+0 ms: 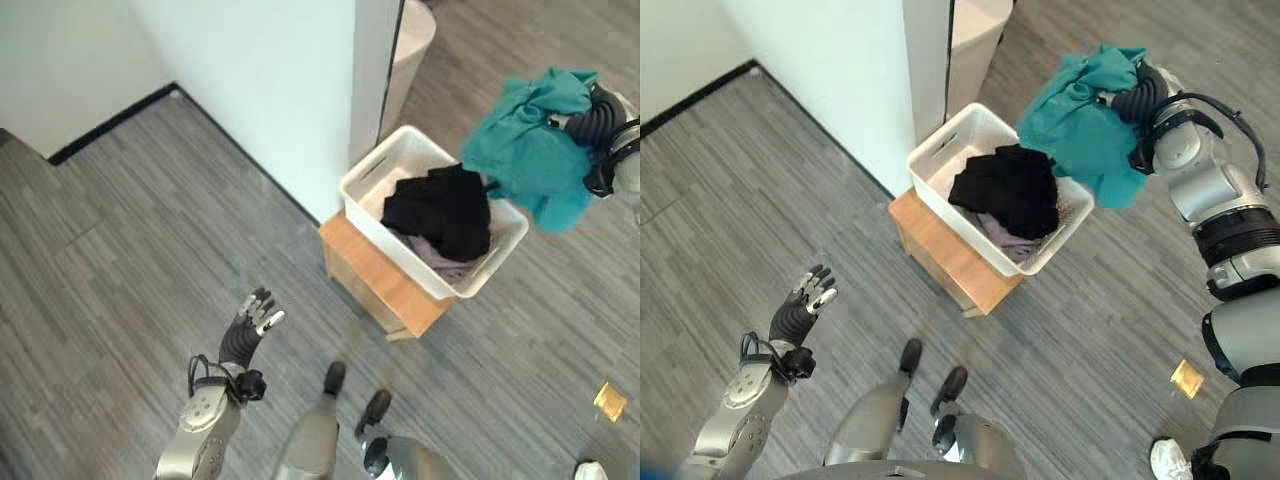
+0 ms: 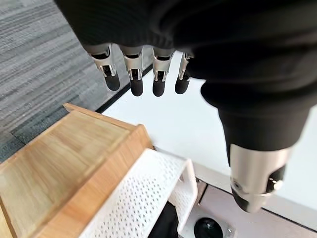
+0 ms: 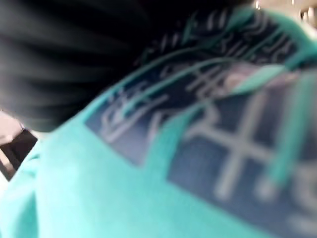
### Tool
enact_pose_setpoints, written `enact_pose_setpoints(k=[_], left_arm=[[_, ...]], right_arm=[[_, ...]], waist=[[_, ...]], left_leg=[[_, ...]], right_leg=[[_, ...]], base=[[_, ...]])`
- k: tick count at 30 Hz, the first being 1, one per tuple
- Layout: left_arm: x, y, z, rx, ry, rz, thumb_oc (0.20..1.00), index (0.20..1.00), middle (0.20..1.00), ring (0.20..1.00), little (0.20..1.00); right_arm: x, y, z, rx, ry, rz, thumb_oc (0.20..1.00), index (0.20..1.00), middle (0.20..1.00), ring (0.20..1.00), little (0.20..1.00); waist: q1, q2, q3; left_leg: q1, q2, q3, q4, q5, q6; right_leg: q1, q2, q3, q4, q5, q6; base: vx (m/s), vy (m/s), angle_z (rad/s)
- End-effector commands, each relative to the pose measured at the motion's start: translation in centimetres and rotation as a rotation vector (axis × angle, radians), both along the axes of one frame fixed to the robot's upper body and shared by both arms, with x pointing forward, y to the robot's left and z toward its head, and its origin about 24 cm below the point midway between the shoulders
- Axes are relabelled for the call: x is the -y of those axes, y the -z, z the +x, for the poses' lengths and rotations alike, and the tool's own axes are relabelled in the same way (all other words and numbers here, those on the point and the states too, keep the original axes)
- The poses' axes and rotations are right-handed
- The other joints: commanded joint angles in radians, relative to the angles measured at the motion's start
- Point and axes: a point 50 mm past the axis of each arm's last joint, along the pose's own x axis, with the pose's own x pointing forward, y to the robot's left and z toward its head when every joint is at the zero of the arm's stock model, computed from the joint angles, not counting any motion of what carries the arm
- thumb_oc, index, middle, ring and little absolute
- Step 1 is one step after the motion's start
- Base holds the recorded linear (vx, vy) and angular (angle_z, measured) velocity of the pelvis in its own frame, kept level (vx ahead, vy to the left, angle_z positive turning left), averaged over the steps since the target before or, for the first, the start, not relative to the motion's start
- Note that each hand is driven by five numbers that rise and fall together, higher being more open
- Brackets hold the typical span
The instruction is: Pick up bed clothes into laundry basket.
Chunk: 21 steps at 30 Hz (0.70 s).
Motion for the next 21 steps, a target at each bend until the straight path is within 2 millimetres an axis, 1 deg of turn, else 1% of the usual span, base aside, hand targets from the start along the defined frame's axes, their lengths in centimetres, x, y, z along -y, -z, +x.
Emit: enact_pose_setpoints(k=[1, 3, 4, 6, 8, 9, 10, 11, 12, 14, 16, 18, 19, 20, 21], left_arm=[[-0.7, -1.8, -0.1, 0.082, -0.014, 0.005, 1.000, 1.000, 1.000, 1.000, 1.000], [-0.6, -1.8, 0.0, 0.084, -0.020, -0.002, 1.000, 1.000, 1.000, 1.000, 1.000], [-0.6, -1.8, 0.1, 0.084, -0.021, -0.002, 1.000, 1.000, 1.000, 1.000, 1.000], [-0.4, -1.8, 0.3, 0.087, -0.021, -0.006, 1.000, 1.000, 1.000, 1.000, 1.000], [-0.2, -1.9, 0.5, 0.092, -0.024, -0.012, 1.000, 1.000, 1.000, 1.000, 1.000], [-0.2, -1.9, 0.5, 0.092, -0.024, -0.012, 1.000, 1.000, 1.000, 1.000, 1.000], [0.0, -2.1, 0.8, 0.101, -0.029, -0.016, 1.000, 1.000, 1.000, 1.000, 1.000], [0.2, -2.2, 1.1, 0.104, -0.032, -0.020, 1.000, 1.000, 1.000, 1.000, 1.000], [0.1, -2.2, 1.2, 0.109, -0.039, -0.019, 1.000, 1.000, 1.000, 1.000, 1.000], [0.0, -2.4, 1.3, 0.118, -0.051, -0.025, 1.000, 1.000, 1.000, 1.000, 1.000], [-0.3, -2.7, 1.4, 0.133, -0.070, -0.023, 1.000, 1.000, 1.000, 1.000, 1.000], [-0.5, -2.9, 1.5, 0.143, -0.084, -0.024, 1.000, 1.000, 1.000, 1.000, 1.000], [-0.6, -3.0, 1.6, 0.148, -0.090, -0.027, 1.000, 1.000, 1.000, 1.000, 1.000], [-0.7, -3.0, 1.6, 0.153, -0.094, -0.028, 1.000, 1.000, 1.000, 1.000, 1.000], [-0.7, -3.1, 1.7, 0.156, -0.095, -0.025, 1.000, 1.000, 1.000, 1.000, 1.000]], right_arm=[[-0.2, -4.0, -0.4, 0.146, 0.010, -0.006, 0.200, 0.200, 0.200, 0.200, 0.200], [-0.3, -2.6, 0.4, 0.102, 0.032, 0.009, 0.200, 0.200, 0.200, 0.200, 0.200], [-0.4, -2.6, 0.4, 0.102, 0.032, 0.008, 0.200, 0.200, 0.200, 0.200, 0.200], [-0.9, -1.9, 0.9, 0.082, 0.028, 0.030, 0.200, 0.200, 0.200, 0.200, 0.200], [-1.8, -1.3, 1.3, 0.063, 0.008, 0.035, 0.200, 0.200, 0.200, 0.200, 0.200], [-1.8, -1.3, 1.3, 0.063, 0.008, 0.035, 0.200, 0.200, 0.200, 0.200, 0.200], [-3.7, -0.1, 2.0, 0.027, -0.042, 0.037, 0.200, 0.200, 0.200, 0.200, 0.200], [-5.1, 1.1, 2.4, -0.001, -0.082, 0.052, 0.200, 0.200, 0.200, 0.200, 0.200], [-6.1, 1.5, 2.4, -0.010, -0.115, 0.043, 0.200, 0.200, 0.200, 0.200, 0.200], [-5.8, 0.5, 2.1, 0.041, -0.114, 0.071, 0.200, 0.200, 0.200, 0.200, 0.200], [-5.7, -3.1, 0.9, 0.194, -0.154, 0.099, 0.200, 0.200, 0.200, 0.200, 0.200], [-5.8, -5.7, -0.6, 0.323, -0.208, 0.127, 0.200, 0.200, 0.200, 0.200, 0.200], [-6.0, -7.9, -2.4, 0.431, -0.276, 0.151, 0.200, 0.200, 0.200, 0.200, 0.200], [-6.1, -9.0, -3.4, 0.481, -0.316, 0.152, 0.200, 0.200, 0.200, 0.200, 0.200], [-6.3, -9.6, -4.2, 0.513, -0.346, 0.143, 0.200, 0.200, 0.200, 0.200, 0.200]], waist=[[0.008, -0.042, -0.015], [0.015, -0.044, 0.007], [0.015, -0.045, 0.006], [0.017, -0.044, 0.015], [0.020, -0.045, 0.022], [0.020, -0.045, 0.022], [0.022, -0.044, 0.031], [0.025, -0.043, 0.035], [0.026, -0.042, 0.036], [0.025, -0.043, 0.031], [0.018, -0.053, 0.020], [0.010, -0.060, 0.013], [0.003, -0.070, 0.004], [0.000, -0.073, 0.001], [-0.005, -0.077, -0.003]], left_leg=[[-0.013, 0.055, 0.010, -0.032, 0.005, -0.044], [-0.040, 0.056, 0.009, -0.031, 0.009, -0.043], [-0.041, 0.056, 0.009, -0.030, 0.009, -0.043], [-0.052, 0.057, 0.011, -0.030, 0.011, -0.043], [-0.060, 0.058, 0.008, -0.029, 0.012, -0.043], [-0.060, 0.058, 0.008, -0.029, 0.012, -0.043], [-0.069, 0.057, 0.008, -0.029, 0.013, -0.042], [-0.072, 0.056, 0.005, -0.030, 0.014, -0.041], [-0.074, 0.055, 0.000, -0.031, 0.013, -0.042], [-0.071, 0.056, -0.006, -0.031, 0.011, -0.041], [-0.054, 0.056, -0.006, -0.032, -0.003, -0.042], [-0.047, 0.055, -0.007, -0.033, -0.008, -0.040], [-0.044, 0.051, -0.006, -0.036, -0.008, -0.037], [-0.036, 0.053, -0.003, -0.034, -0.018, -0.038], [-0.036, 0.051, -0.002, -0.037, -0.013, -0.037]], right_leg=[[-0.017, -0.127, 0.075, -0.069, 0.098, 0.157], [-0.049, -0.124, 0.083, -0.069, 0.107, 0.158], [-0.050, -0.124, 0.084, -0.069, 0.107, 0.158], [-0.062, -0.122, 0.090, -0.069, 0.107, 0.157], [-0.070, -0.120, 0.094, -0.069, 0.107, 0.156], [-0.070, -0.120, 0.094, -0.069, 0.107, 0.156], [-0.077, -0.119, 0.095, -0.069, 0.105, 0.154], [-0.081, -0.118, 0.092, -0.069, 0.104, 0.154], [-0.081, -0.117, 0.090, -0.069, 0.101, 0.155], [-0.077, -0.117, 0.088, -0.069, 0.097, 0.157], [-0.059, -0.117, 0.086, -0.069, 0.087, 0.159], [-0.052, -0.118, 0.086, -0.069, 0.084, 0.159], [-0.051, -0.122, 0.085, -0.069, 0.085, 0.160], [-0.045, -0.120, 0.087, -0.069, 0.081, 0.160], [-0.048, -0.122, 0.088, -0.069, 0.084, 0.160]], base=[[-0.02, 0.025, 0.06], [-0.01, 0.035, -0.01], [0.00, 0.033, -0.03], [0.00, 0.000, 0.00], [0.00, 0.000, 0.00], [0.00, 0.000, 0.00], [0.03, 0.015, 0.00], [0.05, 0.015, -0.01], [0.06, -0.005, -0.02], [0.07, -0.004, 0.07], [0.08, -0.011, 0.22], [0.04, -0.006, 0.18], [0.05, -0.010, 0.07], [0.03, -0.007, -0.01], [0.03, -0.011, -0.04]])
